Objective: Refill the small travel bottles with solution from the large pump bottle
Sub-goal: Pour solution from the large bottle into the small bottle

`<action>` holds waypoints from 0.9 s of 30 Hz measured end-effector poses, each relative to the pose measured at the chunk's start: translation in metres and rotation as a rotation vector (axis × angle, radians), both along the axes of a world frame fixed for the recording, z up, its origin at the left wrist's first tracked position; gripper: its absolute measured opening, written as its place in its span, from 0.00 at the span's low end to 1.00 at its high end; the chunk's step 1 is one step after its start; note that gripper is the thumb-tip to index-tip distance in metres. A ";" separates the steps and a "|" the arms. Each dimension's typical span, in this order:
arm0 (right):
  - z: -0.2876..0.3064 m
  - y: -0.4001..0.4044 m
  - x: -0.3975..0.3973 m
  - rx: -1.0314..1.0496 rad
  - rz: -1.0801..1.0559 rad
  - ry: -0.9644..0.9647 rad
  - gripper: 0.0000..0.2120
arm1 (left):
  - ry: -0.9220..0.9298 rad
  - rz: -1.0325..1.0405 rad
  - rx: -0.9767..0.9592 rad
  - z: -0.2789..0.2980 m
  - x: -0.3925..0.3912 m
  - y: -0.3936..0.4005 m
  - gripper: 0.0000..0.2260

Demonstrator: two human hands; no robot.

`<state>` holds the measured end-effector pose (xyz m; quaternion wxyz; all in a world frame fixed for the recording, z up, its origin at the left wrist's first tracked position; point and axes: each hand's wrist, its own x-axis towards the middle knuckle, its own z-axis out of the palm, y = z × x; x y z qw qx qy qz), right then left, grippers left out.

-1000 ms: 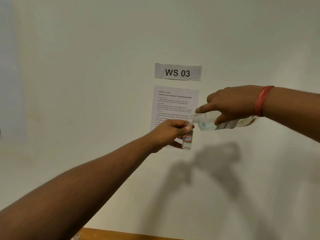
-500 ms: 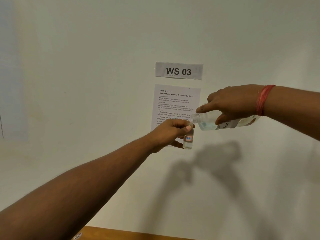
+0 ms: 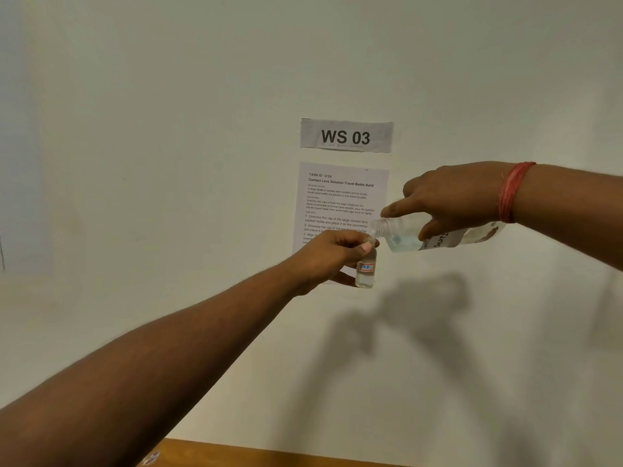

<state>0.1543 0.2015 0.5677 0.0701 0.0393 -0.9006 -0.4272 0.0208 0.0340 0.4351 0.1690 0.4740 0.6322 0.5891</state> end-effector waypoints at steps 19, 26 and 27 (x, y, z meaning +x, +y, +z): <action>-0.005 0.001 0.003 -0.035 -0.002 0.007 0.34 | 0.009 0.005 -0.014 0.000 0.003 -0.003 0.13; -0.025 0.011 0.005 -0.157 0.007 0.030 0.34 | 0.002 -0.002 -0.015 -0.009 0.005 -0.001 0.13; -0.030 0.013 0.006 -0.189 0.010 0.033 0.34 | 0.000 -0.004 -0.015 -0.011 0.006 -0.001 0.13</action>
